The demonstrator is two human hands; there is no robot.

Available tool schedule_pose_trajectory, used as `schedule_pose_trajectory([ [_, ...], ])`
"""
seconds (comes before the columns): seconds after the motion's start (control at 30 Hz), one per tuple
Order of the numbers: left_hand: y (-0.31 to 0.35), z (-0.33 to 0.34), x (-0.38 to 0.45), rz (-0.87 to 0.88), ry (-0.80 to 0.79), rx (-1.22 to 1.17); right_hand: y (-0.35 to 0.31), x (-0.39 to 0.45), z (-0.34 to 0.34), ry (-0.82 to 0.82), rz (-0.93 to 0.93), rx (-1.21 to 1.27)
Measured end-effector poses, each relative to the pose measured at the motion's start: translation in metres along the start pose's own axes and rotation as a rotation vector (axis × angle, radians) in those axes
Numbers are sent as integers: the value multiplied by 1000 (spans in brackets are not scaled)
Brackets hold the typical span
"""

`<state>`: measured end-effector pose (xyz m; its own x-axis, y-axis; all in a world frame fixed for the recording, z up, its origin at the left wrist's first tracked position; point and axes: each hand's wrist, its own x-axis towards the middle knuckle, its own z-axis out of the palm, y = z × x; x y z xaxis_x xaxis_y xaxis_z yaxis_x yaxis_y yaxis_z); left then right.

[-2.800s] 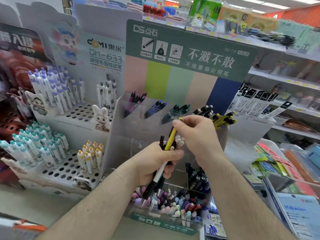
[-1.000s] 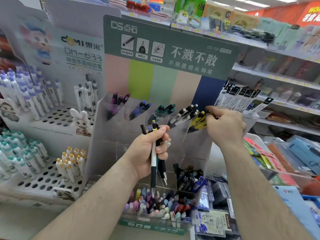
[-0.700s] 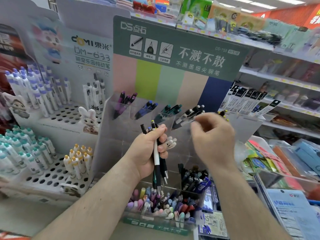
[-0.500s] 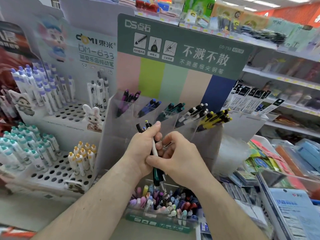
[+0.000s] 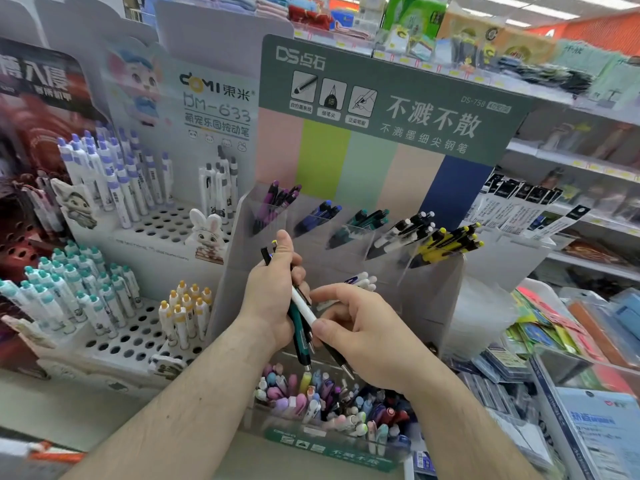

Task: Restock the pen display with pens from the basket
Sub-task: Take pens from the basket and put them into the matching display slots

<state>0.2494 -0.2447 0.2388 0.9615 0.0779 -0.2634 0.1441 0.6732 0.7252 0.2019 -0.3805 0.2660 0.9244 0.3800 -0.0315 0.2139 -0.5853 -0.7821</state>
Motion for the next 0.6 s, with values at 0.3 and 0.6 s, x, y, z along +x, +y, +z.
schedule_pose_trajectory([
  [0.3,10,-19,11,71,16,70,-1,6,-6,124,-20,126],
  [0.6,4,-32,-9,-67,-458,170,-5,27,6,676,123,952],
])
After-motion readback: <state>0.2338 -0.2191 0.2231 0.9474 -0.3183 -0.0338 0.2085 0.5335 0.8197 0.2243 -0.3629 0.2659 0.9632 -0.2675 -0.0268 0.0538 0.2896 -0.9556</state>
